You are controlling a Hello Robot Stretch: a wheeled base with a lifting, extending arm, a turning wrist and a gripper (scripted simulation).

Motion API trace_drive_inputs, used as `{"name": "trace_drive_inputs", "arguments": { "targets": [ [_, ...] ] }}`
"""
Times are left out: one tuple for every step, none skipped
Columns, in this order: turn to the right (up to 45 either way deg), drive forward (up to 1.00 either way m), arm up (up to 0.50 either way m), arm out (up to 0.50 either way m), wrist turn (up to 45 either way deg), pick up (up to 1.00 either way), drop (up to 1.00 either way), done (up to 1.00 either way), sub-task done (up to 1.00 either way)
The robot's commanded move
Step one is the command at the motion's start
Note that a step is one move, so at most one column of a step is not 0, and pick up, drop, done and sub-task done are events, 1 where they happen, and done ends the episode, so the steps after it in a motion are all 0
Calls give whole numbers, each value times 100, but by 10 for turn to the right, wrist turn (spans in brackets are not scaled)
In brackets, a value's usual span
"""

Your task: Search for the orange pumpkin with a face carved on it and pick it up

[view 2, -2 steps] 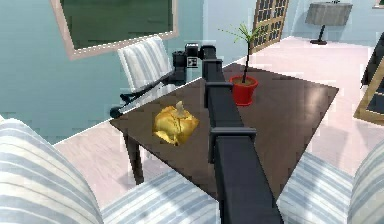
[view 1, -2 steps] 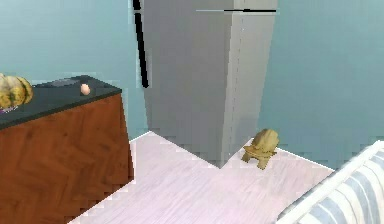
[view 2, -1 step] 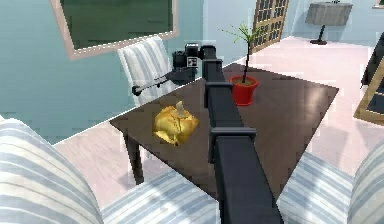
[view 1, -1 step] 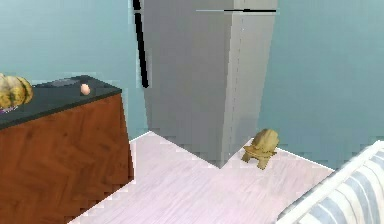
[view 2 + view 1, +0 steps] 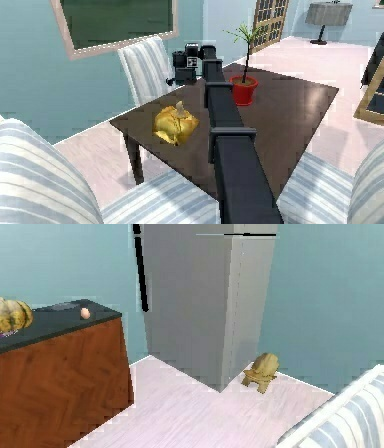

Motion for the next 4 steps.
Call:
{"name": "trace_drive_inputs", "arguments": {
  "targets": [
    [0,0,-30,0,0,0,0,0,0],
    [0,0,0,0,0,100,0,0,0],
    [0,0,10,0,0,0,0,0,0],
    [0,0,0,0,0,0,0,100,0]
  ]
}}
